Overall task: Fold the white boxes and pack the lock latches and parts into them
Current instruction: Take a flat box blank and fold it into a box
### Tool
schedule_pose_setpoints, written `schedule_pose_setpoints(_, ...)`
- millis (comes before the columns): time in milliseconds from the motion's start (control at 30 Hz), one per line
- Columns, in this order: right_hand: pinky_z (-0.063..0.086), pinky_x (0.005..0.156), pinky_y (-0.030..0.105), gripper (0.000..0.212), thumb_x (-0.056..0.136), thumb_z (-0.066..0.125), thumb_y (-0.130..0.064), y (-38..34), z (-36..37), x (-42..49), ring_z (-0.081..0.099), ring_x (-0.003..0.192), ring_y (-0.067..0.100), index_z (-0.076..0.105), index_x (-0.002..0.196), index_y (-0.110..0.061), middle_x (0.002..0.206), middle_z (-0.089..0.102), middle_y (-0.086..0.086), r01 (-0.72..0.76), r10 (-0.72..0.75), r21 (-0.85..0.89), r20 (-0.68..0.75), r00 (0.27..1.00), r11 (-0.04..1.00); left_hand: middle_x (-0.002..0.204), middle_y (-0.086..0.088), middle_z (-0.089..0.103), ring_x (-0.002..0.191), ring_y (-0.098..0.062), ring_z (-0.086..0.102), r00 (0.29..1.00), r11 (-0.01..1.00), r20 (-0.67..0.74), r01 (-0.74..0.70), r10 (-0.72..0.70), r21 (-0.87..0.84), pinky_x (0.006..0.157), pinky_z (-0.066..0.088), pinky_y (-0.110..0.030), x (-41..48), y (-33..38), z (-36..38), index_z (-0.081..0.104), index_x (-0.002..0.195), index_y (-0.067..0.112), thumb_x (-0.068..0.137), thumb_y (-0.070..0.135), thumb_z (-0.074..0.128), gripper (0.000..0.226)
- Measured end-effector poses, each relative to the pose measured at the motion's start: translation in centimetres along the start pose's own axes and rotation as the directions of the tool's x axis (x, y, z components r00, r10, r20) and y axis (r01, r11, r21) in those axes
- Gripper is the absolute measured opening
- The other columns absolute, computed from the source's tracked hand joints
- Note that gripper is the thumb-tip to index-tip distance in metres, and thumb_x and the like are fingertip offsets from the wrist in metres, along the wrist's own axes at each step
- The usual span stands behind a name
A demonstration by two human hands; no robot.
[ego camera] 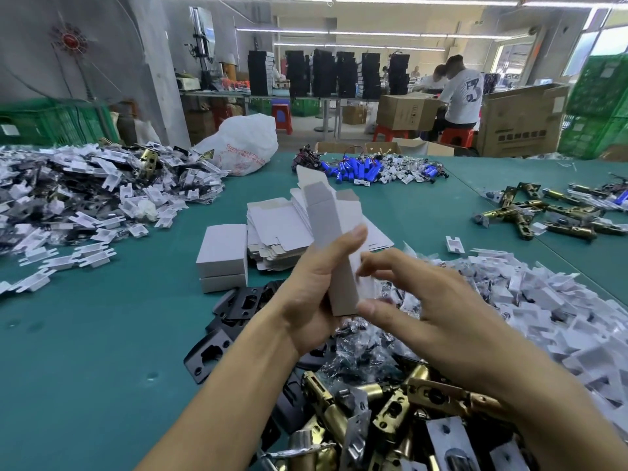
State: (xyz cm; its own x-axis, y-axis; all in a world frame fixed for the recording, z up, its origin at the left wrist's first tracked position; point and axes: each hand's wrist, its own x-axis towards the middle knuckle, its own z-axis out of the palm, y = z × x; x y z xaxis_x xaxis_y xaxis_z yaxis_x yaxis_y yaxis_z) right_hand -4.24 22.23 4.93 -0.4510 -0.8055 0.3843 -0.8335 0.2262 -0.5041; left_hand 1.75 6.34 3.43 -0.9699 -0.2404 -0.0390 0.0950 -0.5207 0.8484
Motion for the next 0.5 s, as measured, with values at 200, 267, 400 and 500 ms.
schedule_pose_setpoints(200, 0.049, 0.088, 0.034, 0.027, 0.093, 0.053, -0.053, -0.3, 1.5, -0.2, 0.055, 0.094, 0.004, 0.057, 0.106, -0.031, 0.099, 0.061, -0.015, -0.112, 0.175, -0.223, 0.283, 0.943, 0.968, 0.091, 0.017, 0.073, 0.078, -0.003, 0.071, 0.915, 0.912, -0.231, -0.247, 0.331, 0.327, 0.073, 0.058, -0.039, 1.1, 0.0, -1.5, 0.049, 0.124, 0.027, 0.047, 0.022, 0.091, 0.088)
schedule_pose_setpoints(267, 0.047, 0.089, 0.035, 0.032, 0.092, 0.052, -0.055, -0.7, 1.9, -0.3, 0.053, 0.096, 0.009, 0.06, 0.106, -0.027, 0.1, 0.06, -0.011, -0.085, 0.189, -0.285, 0.364, 0.912, 0.955, 0.093, 0.013, 0.072, 0.079, -0.002, 0.069, 0.86, 0.865, -0.269, -0.314, 0.434, 0.392, 0.073, 0.056, -0.035, 1.4, -0.1, -2.1, 0.048, 0.116, 0.028, 0.047, 0.024, 0.092, 0.082)
schedule_pose_setpoints(400, 0.048, 0.095, 0.039, 0.038, 0.09, 0.055, -0.052, -2.9, 2.1, 0.5, 0.052, 0.112, 0.016, 0.061, 0.113, -0.022, 0.114, 0.059, -0.001, -0.055, 0.229, -0.338, 0.503, 0.833, 0.94, 0.107, 0.006, 0.065, 0.085, 0.004, 0.068, 0.763, 0.783, -0.287, -0.422, 0.579, 0.456, 0.067, 0.053, -0.013, 1.6, 0.1, -2.4, 0.043, 0.108, 0.034, 0.046, 0.036, 0.097, 0.083)
schedule_pose_setpoints(500, 0.046, 0.076, 0.033, 0.033, 0.09, 0.055, -0.049, -5.0, 3.3, 1.7, 0.059, 0.104, 0.03, 0.056, 0.092, -0.016, 0.108, 0.06, 0.011, 0.009, 0.228, -0.395, 0.55, 0.803, 0.919, 0.111, 0.003, 0.065, 0.094, -0.008, 0.071, 0.727, 0.775, -0.317, -0.46, 0.609, 0.433, 0.076, 0.058, -0.023, 1.8, 0.3, -2.6, 0.043, 0.111, 0.038, 0.044, 0.05, 0.094, 0.085)
